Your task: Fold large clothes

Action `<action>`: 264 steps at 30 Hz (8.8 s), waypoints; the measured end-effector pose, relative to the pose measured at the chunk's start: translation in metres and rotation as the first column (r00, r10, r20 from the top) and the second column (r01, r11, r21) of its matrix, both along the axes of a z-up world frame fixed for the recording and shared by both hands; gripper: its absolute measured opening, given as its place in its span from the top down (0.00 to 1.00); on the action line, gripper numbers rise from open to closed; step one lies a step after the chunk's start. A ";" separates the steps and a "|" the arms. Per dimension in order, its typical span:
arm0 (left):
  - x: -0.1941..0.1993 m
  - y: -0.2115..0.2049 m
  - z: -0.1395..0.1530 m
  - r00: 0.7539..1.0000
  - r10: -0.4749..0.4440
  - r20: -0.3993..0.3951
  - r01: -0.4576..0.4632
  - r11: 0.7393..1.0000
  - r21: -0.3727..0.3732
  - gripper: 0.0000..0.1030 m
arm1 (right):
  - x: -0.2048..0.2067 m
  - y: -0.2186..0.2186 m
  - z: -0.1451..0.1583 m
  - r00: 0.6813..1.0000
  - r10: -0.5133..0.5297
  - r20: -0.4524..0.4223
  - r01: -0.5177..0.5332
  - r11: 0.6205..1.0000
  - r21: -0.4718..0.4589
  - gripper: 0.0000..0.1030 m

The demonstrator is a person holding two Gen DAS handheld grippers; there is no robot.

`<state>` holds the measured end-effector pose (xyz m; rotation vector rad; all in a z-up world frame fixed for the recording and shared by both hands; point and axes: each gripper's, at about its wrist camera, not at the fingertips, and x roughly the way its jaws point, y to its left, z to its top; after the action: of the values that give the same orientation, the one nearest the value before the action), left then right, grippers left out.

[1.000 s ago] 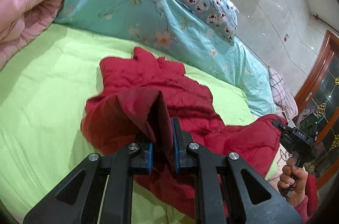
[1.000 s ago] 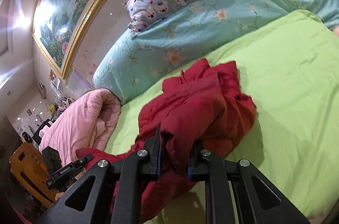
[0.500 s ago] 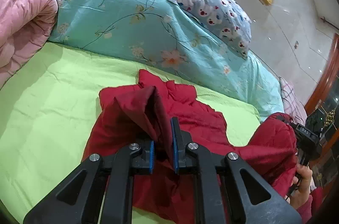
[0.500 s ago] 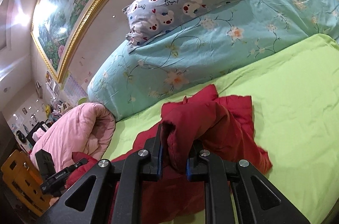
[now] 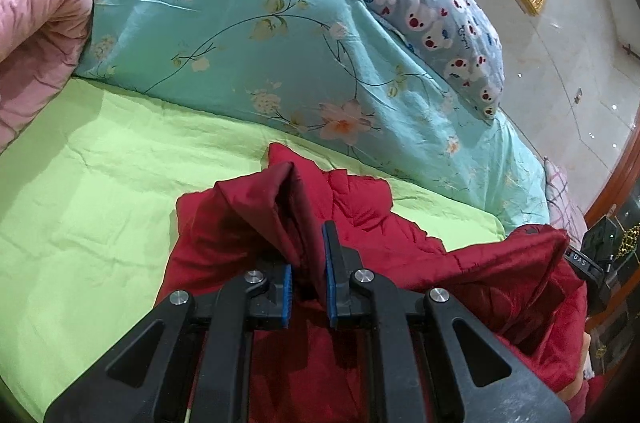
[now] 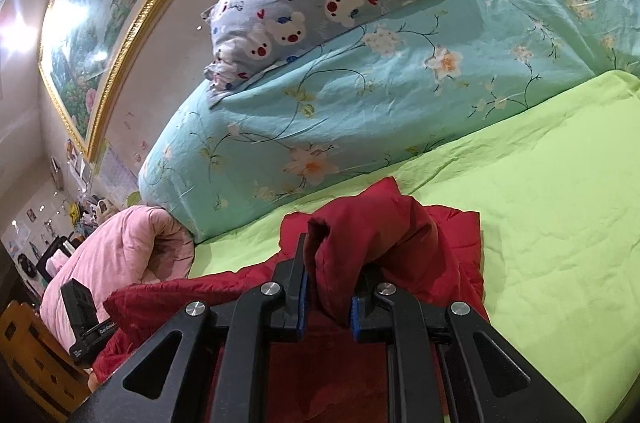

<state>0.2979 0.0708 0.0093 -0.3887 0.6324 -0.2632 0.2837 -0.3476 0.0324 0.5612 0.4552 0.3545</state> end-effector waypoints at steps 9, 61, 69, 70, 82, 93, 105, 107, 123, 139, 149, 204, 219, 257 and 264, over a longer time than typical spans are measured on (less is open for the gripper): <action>0.030 -0.001 -0.007 1.000 0.013 -0.016 -0.013 1.000 0.011 0.90 | 0.027 -0.001 -0.006 1.000 -0.005 -0.017 0.005 1.000 -0.004 0.87; 0.073 -0.011 -0.031 0.994 -0.052 -0.096 0.053 0.998 0.012 0.85 | 0.223 -0.004 -0.091 0.950 -0.160 -0.268 0.145 0.987 -0.076 0.85; 0.027 -0.058 -0.033 0.974 -0.201 -0.104 0.200 0.980 -0.023 0.85 | 0.185 0.001 -0.053 0.976 -0.109 -0.190 0.091 0.990 -0.105 0.70; 0.024 -0.062 -0.035 0.972 -0.210 -0.107 0.210 0.978 -0.018 0.85 | 0.178 0.003 -0.048 0.980 -0.093 -0.178 0.074 0.991 -0.111 0.70; 0.024 -0.088 -0.044 0.954 -0.285 -0.095 0.287 0.958 0.004 0.85 | 0.084 0.077 -0.043 0.980 0.178 -0.092 -0.195 0.954 -0.228 0.65; 0.087 -0.094 -0.078 0.952 -0.221 -0.214 0.228 0.974 0.009 0.85 | 0.132 0.115 -0.090 0.953 0.186 -0.239 -0.256 0.917 -0.307 0.67; 0.157 -0.091 -0.091 0.951 -0.113 -0.288 0.140 0.987 0.078 0.99 | 0.182 0.113 -0.095 0.954 0.064 -0.294 -0.180 0.905 -0.385 0.69; 0.172 -0.089 -0.091 0.950 -0.100 -0.295 0.129 0.989 0.078 0.99 | 0.191 0.106 -0.096 0.953 0.045 -0.299 -0.161 0.911 -0.379 0.69; 0.252 -0.023 -0.091 0.945 0.036 -0.324 -0.009 0.996 0.086 0.99 | 0.241 0.015 -0.116 0.938 -0.086 -0.335 0.010 0.974 -0.225 0.72; 0.179 0.017 -0.029 0.966 0.025 -0.257 -0.013 0.999 0.049 0.67 | 0.180 -0.021 -0.083 0.932 -0.222 -0.287 0.132 0.945 -0.301 0.41; 0.099 0.028 -0.038 0.980 0.051 -0.193 -0.033 0.995 0.099 0.36 | 0.135 -0.035 -0.101 0.940 -0.109 -0.322 0.042 0.977 -0.208 0.33; 0.110 0.057 -0.147 0.933 -0.142 -0.332 -0.013 0.907 -0.422 0.00 | 0.148 -0.035 -0.174 0.846 0.354 -0.397 -0.295 0.933 0.205 0.01; 0.088 0.046 -0.095 0.970 -0.162 -0.181 0.085 0.925 -0.370 0.47 | 0.135 -0.010 -0.145 0.855 0.353 -0.379 -0.313 0.935 0.165 0.53; -0.122 0.084 -0.112 0.955 -0.166 -0.247 0.066 0.928 -0.366 0.44 | -0.092 0.009 -0.158 0.862 0.353 -0.364 -0.280 0.930 0.239 0.52; -0.118 0.089 -0.124 0.941 -0.160 -0.297 0.045 0.932 -0.360 0.20 | -0.097 0.001 -0.175 0.866 0.333 -0.372 -0.226 0.926 0.303 0.36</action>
<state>0.1800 0.1594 -0.1146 -0.7520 0.9344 -0.4212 0.1868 -0.3462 -0.1423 0.8260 0.9237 0.5827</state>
